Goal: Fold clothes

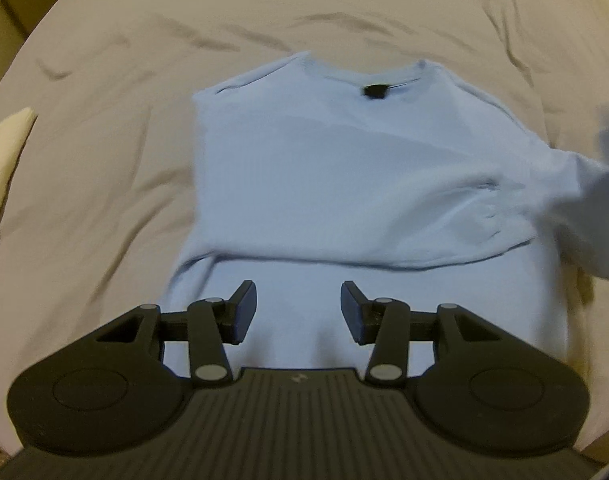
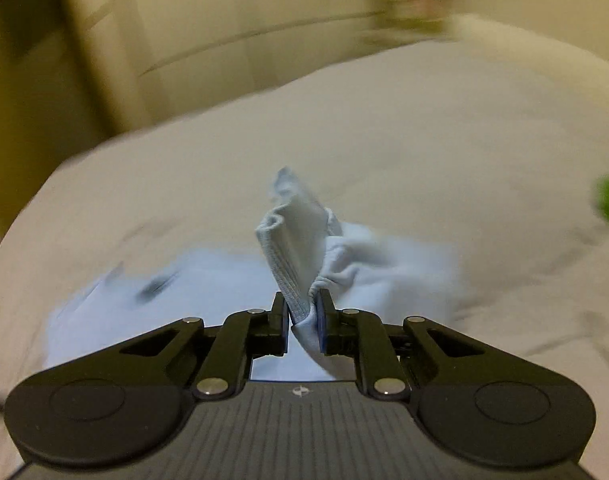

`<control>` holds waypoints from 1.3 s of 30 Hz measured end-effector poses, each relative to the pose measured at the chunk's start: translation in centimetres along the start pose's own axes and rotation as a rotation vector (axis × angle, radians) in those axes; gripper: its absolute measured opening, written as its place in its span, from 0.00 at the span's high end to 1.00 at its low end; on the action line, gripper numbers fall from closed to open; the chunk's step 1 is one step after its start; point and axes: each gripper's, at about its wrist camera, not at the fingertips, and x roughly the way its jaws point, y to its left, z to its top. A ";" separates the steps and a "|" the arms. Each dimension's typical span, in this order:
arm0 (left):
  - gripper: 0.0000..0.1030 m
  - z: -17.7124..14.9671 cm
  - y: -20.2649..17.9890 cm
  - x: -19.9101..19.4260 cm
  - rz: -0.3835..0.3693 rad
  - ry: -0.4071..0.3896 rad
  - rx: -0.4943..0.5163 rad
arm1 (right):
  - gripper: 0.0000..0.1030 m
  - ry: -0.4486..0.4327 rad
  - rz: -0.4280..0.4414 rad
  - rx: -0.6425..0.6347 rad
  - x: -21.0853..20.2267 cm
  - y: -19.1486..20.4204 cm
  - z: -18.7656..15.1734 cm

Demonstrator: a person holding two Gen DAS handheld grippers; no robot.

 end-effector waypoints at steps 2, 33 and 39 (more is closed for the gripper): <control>0.59 -0.6 1.6 0.3 -0.018 0.020 -0.006 | 0.61 0.120 0.049 -0.093 2.3 5.0 -2.4; 0.99 2.1 -8.7 8.9 -0.460 0.006 -0.182 | 0.29 0.477 -0.234 0.152 4.9 -12.0 -6.9; 1.00 6.3 -2.6 1.0 -0.342 -0.328 -0.015 | 0.29 0.455 -0.193 0.143 5.8 -10.6 -5.9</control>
